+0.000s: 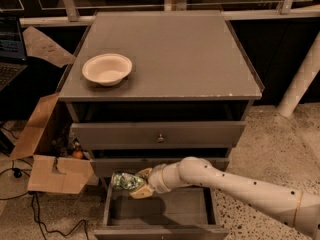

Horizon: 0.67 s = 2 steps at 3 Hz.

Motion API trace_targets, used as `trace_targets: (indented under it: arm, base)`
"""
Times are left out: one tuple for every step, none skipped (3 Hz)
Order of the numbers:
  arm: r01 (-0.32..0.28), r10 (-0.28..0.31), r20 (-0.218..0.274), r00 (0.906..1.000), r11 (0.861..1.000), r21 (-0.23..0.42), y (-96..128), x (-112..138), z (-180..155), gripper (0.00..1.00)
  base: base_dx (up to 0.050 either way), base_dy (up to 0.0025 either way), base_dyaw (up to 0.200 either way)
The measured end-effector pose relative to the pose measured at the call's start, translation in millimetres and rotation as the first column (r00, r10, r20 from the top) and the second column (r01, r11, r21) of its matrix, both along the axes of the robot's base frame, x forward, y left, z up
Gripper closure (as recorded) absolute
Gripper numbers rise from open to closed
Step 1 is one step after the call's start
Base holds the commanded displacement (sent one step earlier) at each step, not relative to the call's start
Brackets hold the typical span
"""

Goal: Pick green can from bottom drawer and place on counter

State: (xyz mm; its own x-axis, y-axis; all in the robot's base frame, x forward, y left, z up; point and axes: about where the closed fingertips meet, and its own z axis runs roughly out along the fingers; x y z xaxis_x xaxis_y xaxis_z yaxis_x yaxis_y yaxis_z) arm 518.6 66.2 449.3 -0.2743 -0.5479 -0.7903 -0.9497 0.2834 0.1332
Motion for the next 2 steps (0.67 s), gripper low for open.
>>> trace_targets:
  arm:
    - [-0.021, 0.022, 0.018, 0.9996, 0.999, -0.024, 2, -5, 16, 1.0]
    - [-0.039, 0.046, 0.099, 0.994, 0.997, -0.066, -3, -25, 72, 1.0]
  base:
    - [0.0, 0.0, 0.0]
    - [0.0, 0.0, 0.0]
